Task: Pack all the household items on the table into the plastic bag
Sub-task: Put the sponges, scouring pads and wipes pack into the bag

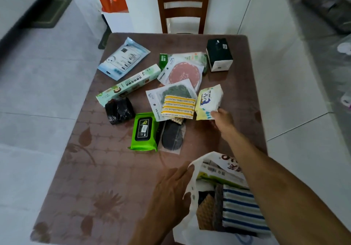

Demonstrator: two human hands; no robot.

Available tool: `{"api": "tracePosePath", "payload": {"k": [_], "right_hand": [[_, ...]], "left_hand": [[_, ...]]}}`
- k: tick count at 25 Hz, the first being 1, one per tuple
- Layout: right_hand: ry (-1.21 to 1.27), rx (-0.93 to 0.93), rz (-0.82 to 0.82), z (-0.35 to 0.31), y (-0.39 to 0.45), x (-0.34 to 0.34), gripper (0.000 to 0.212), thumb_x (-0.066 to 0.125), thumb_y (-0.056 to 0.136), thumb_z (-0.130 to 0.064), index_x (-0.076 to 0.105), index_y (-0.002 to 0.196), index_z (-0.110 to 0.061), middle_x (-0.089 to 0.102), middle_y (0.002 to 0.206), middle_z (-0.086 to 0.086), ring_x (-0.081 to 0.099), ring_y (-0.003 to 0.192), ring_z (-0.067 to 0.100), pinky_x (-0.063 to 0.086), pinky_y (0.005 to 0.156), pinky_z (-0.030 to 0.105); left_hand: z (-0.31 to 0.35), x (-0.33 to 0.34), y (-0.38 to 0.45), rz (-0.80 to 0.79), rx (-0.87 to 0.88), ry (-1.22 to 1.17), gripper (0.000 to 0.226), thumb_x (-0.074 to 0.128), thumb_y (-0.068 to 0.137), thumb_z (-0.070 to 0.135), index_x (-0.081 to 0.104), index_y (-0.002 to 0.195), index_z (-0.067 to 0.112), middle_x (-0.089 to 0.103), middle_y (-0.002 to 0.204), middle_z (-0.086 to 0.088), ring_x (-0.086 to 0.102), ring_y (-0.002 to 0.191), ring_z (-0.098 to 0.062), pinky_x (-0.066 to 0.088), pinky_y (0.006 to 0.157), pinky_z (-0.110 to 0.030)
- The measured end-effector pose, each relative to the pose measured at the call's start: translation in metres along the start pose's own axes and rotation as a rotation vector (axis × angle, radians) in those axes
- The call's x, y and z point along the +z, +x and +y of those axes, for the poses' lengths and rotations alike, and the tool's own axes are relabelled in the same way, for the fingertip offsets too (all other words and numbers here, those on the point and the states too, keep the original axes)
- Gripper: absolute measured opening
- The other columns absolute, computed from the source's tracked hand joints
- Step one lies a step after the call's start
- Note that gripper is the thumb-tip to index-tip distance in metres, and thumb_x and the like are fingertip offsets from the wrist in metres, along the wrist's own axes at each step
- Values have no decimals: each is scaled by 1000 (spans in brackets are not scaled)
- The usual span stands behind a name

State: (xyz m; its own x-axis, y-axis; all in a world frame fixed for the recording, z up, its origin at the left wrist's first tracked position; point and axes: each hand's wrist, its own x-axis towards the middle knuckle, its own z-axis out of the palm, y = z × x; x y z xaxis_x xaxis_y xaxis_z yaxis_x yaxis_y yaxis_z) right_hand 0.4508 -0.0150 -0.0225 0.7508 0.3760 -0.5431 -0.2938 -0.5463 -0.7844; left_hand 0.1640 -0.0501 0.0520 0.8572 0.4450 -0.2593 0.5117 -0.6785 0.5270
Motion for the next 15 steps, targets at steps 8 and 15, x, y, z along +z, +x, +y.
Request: {"api": "tracePosePath", "payload": {"k": [8, 15], "right_hand": [[645, -153, -399, -30, -205, -176, 38, 61, 76, -16, 71, 110, -1, 69, 117, 22, 67, 106, 34, 57, 88, 41], [372, 249, -247, 60, -255, -149, 27, 62, 76, 0, 68, 101, 8, 69, 104, 32, 67, 86, 40, 54, 71, 41]], "left_hand": [[15, -4, -7, 28, -179, -325, 88, 63, 77, 6, 21, 153, 24, 22, 160, 2, 33, 141, -18, 29, 106, -19], [22, -5, -6, 89, -200, -432, 90, 68, 65, -3, 38, 147, 20, 37, 153, 3, 37, 133, -4, 32, 106, -20]]}}
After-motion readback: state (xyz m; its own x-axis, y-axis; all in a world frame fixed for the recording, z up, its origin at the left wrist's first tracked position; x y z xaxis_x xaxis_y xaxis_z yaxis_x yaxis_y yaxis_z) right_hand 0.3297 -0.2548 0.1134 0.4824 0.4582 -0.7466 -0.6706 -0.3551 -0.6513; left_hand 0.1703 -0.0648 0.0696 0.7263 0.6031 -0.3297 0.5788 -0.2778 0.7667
